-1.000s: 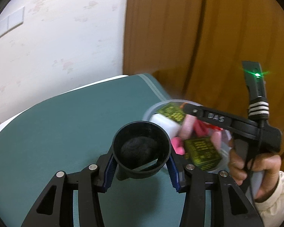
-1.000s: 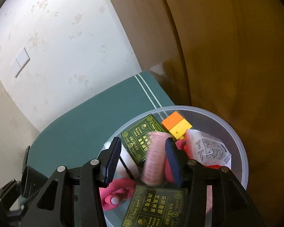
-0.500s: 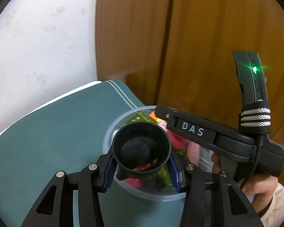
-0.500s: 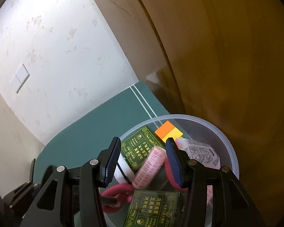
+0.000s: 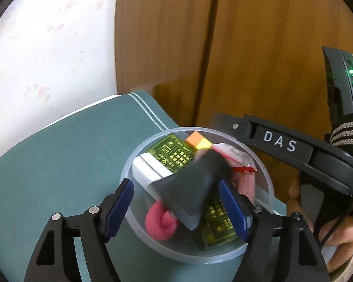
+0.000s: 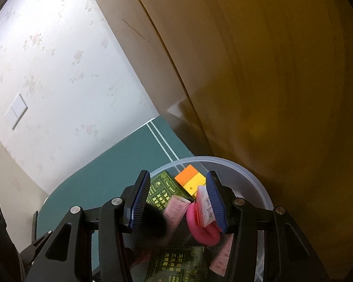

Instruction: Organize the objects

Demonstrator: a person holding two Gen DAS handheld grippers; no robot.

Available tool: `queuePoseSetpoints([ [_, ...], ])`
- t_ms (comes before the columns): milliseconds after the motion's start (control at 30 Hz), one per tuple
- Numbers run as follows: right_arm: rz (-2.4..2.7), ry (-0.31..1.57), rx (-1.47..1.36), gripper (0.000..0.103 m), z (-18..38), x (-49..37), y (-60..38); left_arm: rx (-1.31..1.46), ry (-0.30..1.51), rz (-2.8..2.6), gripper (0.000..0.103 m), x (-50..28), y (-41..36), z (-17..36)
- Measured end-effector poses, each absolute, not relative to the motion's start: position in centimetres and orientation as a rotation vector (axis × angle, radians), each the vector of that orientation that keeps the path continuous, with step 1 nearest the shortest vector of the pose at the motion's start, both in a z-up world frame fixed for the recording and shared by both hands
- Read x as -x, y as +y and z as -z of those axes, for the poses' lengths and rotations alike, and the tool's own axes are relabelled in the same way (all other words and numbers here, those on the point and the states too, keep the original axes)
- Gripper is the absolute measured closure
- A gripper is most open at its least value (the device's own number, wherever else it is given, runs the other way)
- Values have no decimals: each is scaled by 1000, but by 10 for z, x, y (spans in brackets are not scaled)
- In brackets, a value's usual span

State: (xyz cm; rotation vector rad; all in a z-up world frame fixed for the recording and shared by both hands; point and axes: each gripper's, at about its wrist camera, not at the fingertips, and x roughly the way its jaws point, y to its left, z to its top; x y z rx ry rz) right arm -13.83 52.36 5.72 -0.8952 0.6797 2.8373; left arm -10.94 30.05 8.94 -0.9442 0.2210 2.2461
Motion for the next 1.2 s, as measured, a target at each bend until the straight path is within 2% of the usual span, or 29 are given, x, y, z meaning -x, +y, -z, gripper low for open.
queuePoseSetpoints([
  [167,-2841,673,895,52,-59,137,523,941,204,-2278,18,104,282,-90],
  [300,-2842,672,896,51,-60,137,521,924,230,-2356,5,93,273,-90],
  [333,-2847,672,897,49,-60,137,520,924,239,-2390,1,90,269,-90],
  [433,-2874,669,896,39,-58,138,516,932,256,-2473,1,86,258,-88],
  [567,-2911,637,904,36,-54,139,507,949,257,-2562,0,80,241,-84],
  [833,-2921,561,882,35,-49,140,494,973,274,-2671,0,68,221,-73],
  [1200,-2952,267,844,33,-33,100,457,1025,296,-2809,0,60,196,-69],
])
